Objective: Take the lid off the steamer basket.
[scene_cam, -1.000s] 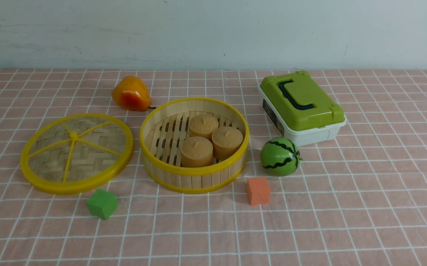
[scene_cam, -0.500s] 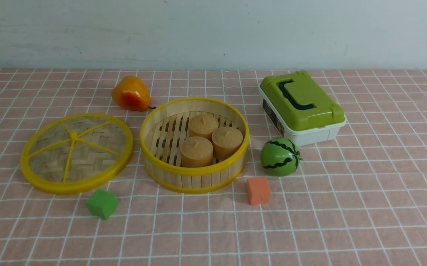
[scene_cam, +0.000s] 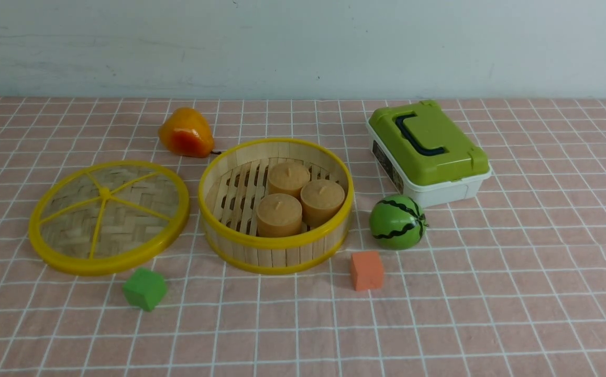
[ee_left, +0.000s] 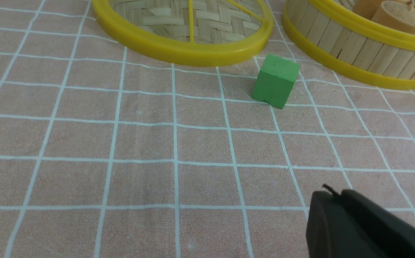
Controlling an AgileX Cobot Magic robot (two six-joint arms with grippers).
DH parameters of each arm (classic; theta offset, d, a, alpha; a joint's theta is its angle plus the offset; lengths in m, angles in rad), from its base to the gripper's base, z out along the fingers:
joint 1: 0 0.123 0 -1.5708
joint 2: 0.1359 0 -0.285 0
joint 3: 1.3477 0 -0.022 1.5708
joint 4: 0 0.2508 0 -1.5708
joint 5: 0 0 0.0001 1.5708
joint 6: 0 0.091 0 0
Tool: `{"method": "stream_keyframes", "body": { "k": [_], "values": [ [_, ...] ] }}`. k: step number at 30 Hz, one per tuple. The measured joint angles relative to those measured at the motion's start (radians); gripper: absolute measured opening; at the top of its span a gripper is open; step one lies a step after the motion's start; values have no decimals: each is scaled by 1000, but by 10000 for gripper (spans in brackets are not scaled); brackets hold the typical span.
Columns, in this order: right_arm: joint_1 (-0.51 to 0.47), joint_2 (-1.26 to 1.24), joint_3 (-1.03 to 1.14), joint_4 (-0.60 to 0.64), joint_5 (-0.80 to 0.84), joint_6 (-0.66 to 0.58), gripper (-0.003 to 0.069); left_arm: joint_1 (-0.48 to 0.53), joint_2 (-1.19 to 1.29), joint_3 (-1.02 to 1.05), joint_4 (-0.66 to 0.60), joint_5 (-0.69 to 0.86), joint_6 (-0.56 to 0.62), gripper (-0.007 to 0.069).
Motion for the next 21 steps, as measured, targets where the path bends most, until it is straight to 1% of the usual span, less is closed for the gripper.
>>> {"method": "stream_keyframes", "body": {
  "k": [21],
  "values": [
    [0,0,0,0,0,0,241,0,0,0,0,0,0,39]
  ]
}}
